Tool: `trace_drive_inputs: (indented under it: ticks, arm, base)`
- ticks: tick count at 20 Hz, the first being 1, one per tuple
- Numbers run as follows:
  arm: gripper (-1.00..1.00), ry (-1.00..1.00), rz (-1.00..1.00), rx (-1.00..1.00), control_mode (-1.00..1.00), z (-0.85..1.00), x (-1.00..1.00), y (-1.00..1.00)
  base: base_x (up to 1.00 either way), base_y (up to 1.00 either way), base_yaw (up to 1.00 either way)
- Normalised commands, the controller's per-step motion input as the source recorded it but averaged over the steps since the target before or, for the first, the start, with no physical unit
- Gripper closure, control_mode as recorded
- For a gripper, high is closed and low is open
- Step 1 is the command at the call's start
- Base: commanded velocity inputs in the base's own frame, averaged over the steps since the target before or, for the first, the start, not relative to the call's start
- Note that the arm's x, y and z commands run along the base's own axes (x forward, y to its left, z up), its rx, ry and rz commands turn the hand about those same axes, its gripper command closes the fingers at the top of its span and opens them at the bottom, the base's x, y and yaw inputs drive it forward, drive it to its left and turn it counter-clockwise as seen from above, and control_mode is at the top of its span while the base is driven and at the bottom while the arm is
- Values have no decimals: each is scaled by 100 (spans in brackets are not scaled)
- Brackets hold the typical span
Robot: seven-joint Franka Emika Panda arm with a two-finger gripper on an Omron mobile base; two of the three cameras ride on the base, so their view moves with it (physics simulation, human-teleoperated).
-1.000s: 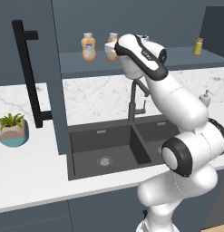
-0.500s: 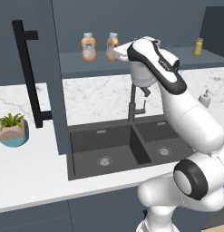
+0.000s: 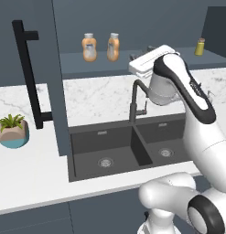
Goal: Put the shaker and condiment bottle from the counter next to their counterparts in the cabinet.
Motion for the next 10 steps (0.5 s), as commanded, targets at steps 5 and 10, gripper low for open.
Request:
trace_drive_inputs:
  ticks: [5, 10]
  arm:
    - [-100, 0, 0, -1, -100, -49, -87, -42]
    - [-100, -6, 1, -1, -100, -20, -79, -24]
  base:
    - [0, 0, 0]
    - [0, 0, 0]
